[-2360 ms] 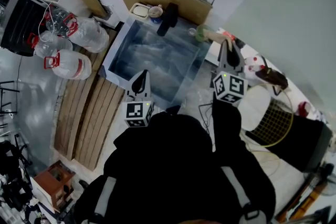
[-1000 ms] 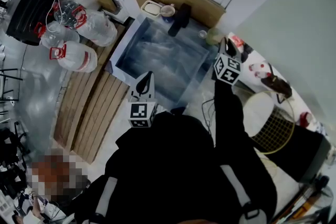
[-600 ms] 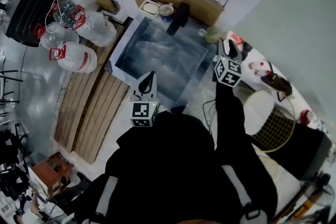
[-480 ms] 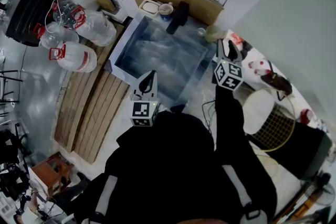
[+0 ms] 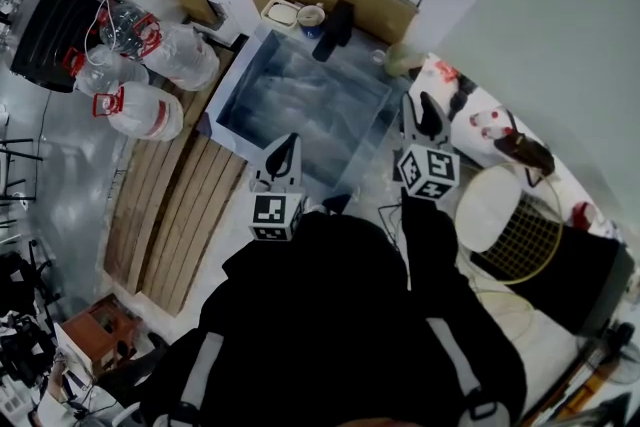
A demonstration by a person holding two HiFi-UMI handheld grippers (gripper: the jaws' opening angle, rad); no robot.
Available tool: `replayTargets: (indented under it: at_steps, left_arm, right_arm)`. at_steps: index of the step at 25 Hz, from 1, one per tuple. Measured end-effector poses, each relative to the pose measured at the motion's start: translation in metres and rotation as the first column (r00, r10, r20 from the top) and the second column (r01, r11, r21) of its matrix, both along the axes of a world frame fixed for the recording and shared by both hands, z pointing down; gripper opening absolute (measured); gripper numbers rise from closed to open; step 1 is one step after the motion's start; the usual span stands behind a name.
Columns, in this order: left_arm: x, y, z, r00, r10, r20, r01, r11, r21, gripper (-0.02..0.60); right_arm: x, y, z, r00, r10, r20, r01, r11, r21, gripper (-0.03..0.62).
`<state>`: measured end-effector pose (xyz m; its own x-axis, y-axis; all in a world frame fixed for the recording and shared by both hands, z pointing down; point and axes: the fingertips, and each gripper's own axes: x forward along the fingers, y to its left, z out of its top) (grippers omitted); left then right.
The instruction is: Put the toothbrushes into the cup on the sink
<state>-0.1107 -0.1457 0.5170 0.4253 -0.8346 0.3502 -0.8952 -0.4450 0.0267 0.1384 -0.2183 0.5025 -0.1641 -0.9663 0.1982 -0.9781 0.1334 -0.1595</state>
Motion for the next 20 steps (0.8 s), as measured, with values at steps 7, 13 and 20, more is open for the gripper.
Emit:
replayTargets:
  at_steps: [7, 13, 20]
  left_arm:
    - [0.004, 0.008, -0.009, 1.0, 0.02, -0.024, -0.019, 0.999, 0.034, 0.002]
    - [0.003, 0.015, -0.014, 0.999, 0.031, -0.036, -0.029, 0.998, 0.05, 0.002]
    - [0.005, 0.021, -0.017, 0.998, 0.055, -0.036, -0.053, 0.997, 0.061, 0.002]
  right_arm:
    - [-0.021, 0.036, -0.01, 1.0, -0.027, 0.013, 0.027, 1.0, 0.013, 0.065]
    - [-0.036, 0.061, -0.016, 0.999, -0.048, -0.002, 0.048, 0.998, 0.043, 0.006]
    - [-0.048, 0.085, -0.015, 0.998, -0.05, -0.026, 0.051, 0.998, 0.041, 0.003]
